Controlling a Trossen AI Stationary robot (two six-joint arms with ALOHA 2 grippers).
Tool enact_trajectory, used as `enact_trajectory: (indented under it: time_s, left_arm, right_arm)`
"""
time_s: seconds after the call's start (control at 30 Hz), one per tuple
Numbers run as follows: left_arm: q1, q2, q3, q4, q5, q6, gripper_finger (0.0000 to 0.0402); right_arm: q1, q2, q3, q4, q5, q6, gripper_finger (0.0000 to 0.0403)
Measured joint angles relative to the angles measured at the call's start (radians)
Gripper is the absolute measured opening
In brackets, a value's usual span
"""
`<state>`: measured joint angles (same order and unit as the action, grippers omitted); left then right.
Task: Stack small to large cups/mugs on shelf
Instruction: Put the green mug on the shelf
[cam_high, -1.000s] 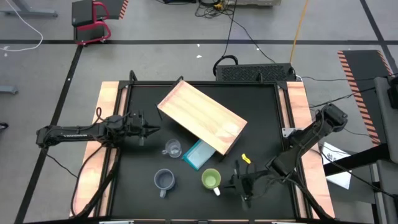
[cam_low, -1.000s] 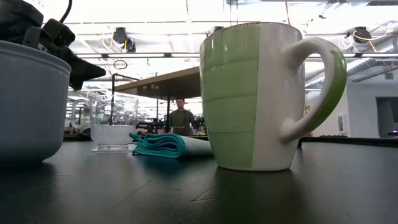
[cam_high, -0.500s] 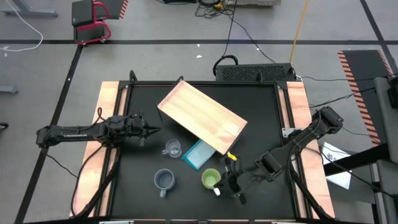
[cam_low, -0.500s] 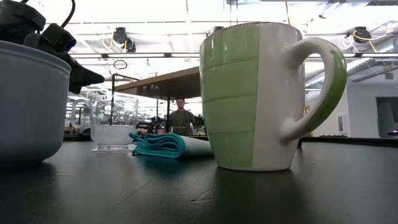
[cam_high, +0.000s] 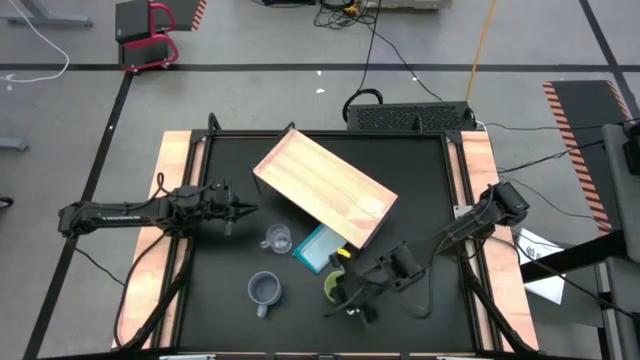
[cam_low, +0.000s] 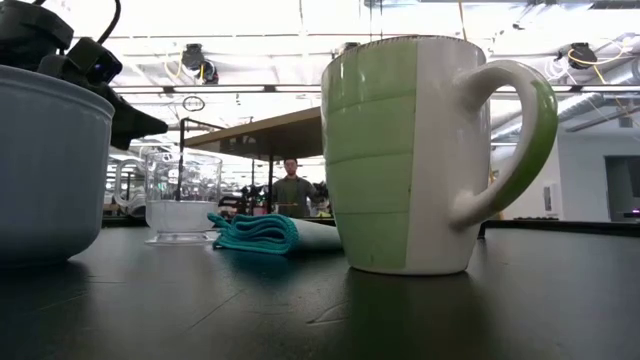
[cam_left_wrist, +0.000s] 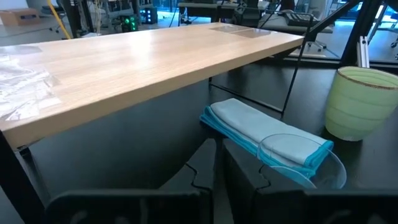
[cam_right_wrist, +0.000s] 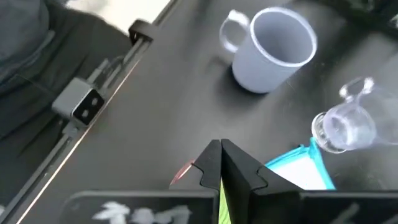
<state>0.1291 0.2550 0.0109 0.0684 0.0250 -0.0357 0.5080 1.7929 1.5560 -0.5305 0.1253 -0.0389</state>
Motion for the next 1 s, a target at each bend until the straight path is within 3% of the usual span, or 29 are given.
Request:
enact_trajectory:
  time_s: [0.23, 0.43, 0.63, 1.0]
  left_arm:
    - [0.0, 0.0, 0.0, -0.007, 0.0, 0.006, 0.0031]
    - [0.0, 0.0, 0.0, -0.021, 0.0, 0.006, 0.0031]
    - [0.0, 0.0, 0.0, -0.021, 0.0, 0.006, 0.0031]
    - [0.0, 0.0, 0.0, -0.021, 0.0, 0.008, 0.0031]
  right_arm:
    - [-0.027, 0.04, 0.068, -0.146, -0.042, 0.063, 0.0]
    - [-0.03, 0.039, 0.114, -0.173, -0.063, 0.108, 0.0]
    - [-0.031, 0.039, 0.147, -0.163, -0.157, 0.151, 0.0]
    - [0.028, 0.039, 0.149, -0.14, -0.154, 0.147, 0.0]
